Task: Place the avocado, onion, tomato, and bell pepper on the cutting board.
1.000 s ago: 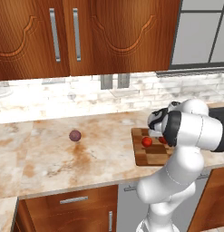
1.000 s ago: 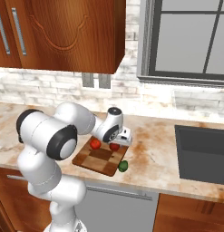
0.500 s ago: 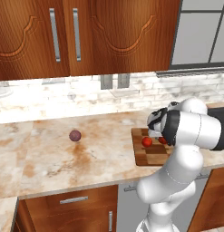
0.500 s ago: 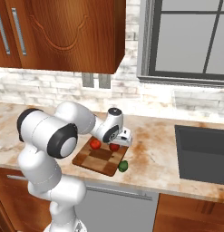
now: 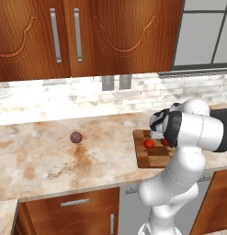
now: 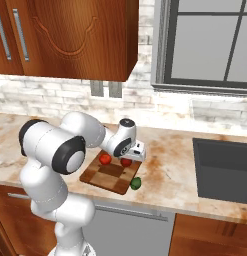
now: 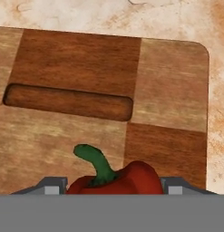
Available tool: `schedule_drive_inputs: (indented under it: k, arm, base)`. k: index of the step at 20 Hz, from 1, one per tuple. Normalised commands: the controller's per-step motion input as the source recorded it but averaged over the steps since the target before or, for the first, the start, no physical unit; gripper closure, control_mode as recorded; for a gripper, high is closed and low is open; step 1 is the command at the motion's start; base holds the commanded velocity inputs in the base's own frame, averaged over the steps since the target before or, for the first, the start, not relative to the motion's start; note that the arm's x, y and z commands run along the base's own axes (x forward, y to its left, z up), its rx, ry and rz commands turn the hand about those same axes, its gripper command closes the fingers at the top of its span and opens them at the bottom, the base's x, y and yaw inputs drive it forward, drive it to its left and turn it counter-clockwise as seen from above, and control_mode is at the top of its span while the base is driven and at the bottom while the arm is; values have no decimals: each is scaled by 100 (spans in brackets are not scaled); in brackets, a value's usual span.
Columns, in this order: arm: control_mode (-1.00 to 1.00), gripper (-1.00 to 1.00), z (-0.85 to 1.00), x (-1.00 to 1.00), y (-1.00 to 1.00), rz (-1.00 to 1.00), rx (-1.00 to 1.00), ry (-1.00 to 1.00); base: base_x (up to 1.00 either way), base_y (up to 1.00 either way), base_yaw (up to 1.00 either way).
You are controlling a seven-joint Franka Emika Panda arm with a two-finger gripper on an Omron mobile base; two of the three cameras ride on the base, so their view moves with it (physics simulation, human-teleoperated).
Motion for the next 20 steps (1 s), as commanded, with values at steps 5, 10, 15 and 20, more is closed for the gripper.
schedule_drive_inputs:
  k: [5, 10, 15, 20]
  arm:
    - [-100, -100, 5, 0, 0, 0, 0, 0]
    - [-100, -100, 29, 0, 1, 0, 0, -1]
    - [-100, -100, 58, 0, 0, 0, 0, -7]
    - [-100, -100, 64, 0, 0, 0, 0, -12]
  base:
    - [0, 0, 0]
    - [0, 0, 0]
    - [0, 0, 0]
    - [0, 0, 0]
